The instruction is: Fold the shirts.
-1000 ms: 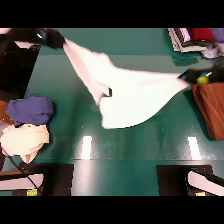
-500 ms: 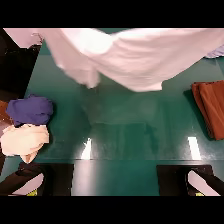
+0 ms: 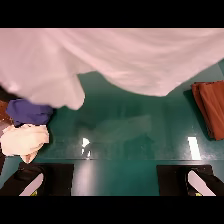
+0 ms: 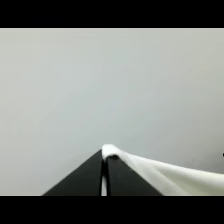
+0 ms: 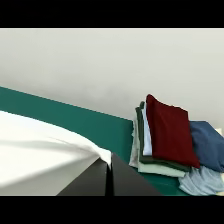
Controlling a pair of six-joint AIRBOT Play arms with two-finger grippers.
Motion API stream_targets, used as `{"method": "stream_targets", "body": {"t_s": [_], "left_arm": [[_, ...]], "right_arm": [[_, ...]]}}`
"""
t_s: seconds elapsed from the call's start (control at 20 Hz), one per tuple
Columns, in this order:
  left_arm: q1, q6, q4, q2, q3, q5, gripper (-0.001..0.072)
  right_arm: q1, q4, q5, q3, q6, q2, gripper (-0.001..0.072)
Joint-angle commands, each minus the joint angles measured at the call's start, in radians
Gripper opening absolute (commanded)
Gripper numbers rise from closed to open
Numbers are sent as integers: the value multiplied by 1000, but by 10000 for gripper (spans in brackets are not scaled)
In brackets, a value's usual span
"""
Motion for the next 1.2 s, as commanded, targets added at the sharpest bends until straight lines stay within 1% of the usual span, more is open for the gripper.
{"method": "stream_targets", "body": {"t_s": [0.0, 0.15, 0.25, 0.35, 0.4, 0.5, 0.6, 0.7, 0.8, 0.95, 1.05, 1.1, 1.15], "left_arm": [[1, -35, 0, 23, 32, -133, 23], [1, -51, 3, -40, -69, -288, 23], [1, -61, 11, -107, -187, -343, 23], [1, -73, 10, -192, -322, -361, 24], [1, -89, 8, -245, -390, -362, 24], [1, -87, 5, -351, -500, -353, 24], [1, -85, 6, -472, -583, -302, 24], [1, -77, 7, -592, -600, -230, 24], [1, -78, 9, -674, -600, -121, 24], [1, -85, 8, -728, -600, 57, 24], [1, -87, 9, -734, -600, 105, 25], [1, -87, 9, -734, -600, 104, 48], [2, -92, 9, -734, -600, 102, 240]], "right_arm": [[0, -100, 80, 0, 42, 4, 16], [0, -97, 98, -119, 42, -49, 16], [0, -97, 145, -165, 42, -131, 16], [12, -98, 183, -205, 41, -227, 16], [27, -99, 185, -226, 40, -274, 16], [64, -99, 161, -270, 14, -373, 16], [99, -99, 90, -310, 14, -470, 16], [125, -98, 13, -317, 16, -575, 17], [140, -98, -45, -315, 17, -652, 16], [143, -88, -63, -272, 24, -750, 17], [143, -89, -63, -243, 39, -793, 17], [143, -89, -63, -227, 47, -809, 18], [142, -88, -61, -208, 57, -823, 23]]}}
